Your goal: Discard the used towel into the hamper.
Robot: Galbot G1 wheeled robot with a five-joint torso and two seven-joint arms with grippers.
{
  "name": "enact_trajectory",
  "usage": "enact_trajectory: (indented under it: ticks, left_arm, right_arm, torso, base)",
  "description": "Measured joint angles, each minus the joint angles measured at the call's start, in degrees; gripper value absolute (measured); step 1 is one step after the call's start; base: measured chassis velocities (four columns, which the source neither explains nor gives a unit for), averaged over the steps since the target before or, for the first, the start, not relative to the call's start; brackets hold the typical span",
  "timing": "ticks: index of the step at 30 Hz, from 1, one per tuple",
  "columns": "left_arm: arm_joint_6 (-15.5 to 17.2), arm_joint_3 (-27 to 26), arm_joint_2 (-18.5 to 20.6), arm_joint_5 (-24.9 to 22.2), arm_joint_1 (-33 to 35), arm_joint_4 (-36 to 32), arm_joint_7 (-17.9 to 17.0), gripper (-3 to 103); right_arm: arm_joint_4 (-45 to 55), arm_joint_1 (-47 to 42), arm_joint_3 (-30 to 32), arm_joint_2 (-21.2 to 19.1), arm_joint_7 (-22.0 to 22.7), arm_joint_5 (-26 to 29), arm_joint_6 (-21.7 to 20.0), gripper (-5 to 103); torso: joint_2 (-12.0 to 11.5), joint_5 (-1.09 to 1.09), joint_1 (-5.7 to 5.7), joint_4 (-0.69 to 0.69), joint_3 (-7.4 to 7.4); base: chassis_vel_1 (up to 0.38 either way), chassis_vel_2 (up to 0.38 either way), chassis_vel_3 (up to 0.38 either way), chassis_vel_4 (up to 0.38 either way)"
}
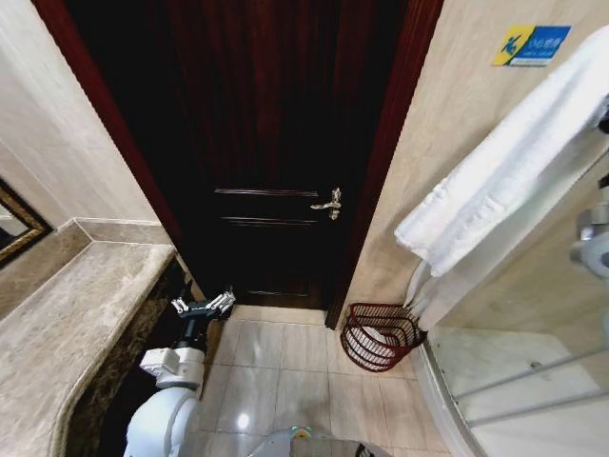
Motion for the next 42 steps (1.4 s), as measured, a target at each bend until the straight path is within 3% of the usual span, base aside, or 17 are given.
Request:
enact_trajectory:
  ticks: [14, 29, 42]
  left_arm:
    - [0.00, 0.00, 0.00, 0.00, 0.00, 0.00, 0.00, 100]
    - [0.00, 0.00, 0.00, 0.00, 0.00, 0.00, 0.00, 100]
    - [0.00, 0.00, 0.00, 0.00, 0.00, 0.00, 0.01, 100]
  right_arm:
    - [-0.81, -0.46, -6.93, 7.95, 0.64, -3.21, 2.15, 12]
    - [-3.26, -5.89, -9.10, 16.12, -0.64, -7.49, 4.96, 12]
    - [-8.88, -13.15, -6.22, 20.45, -8.57, -9.26, 7.81, 12]
  torso:
    - [0.00, -0.01, 0.00, 0.00, 0.00]
    - [0.00, 0.00, 0.00, 0.01, 0.00]
    - [0.00, 0.00, 0.00, 0.00, -0.01]
  base:
    - [0.000, 0.000, 0.000, 0.000]
    - [0.000, 0.000, 0.000, 0.000]
    - [0.000, 0.000, 0.000, 0.000]
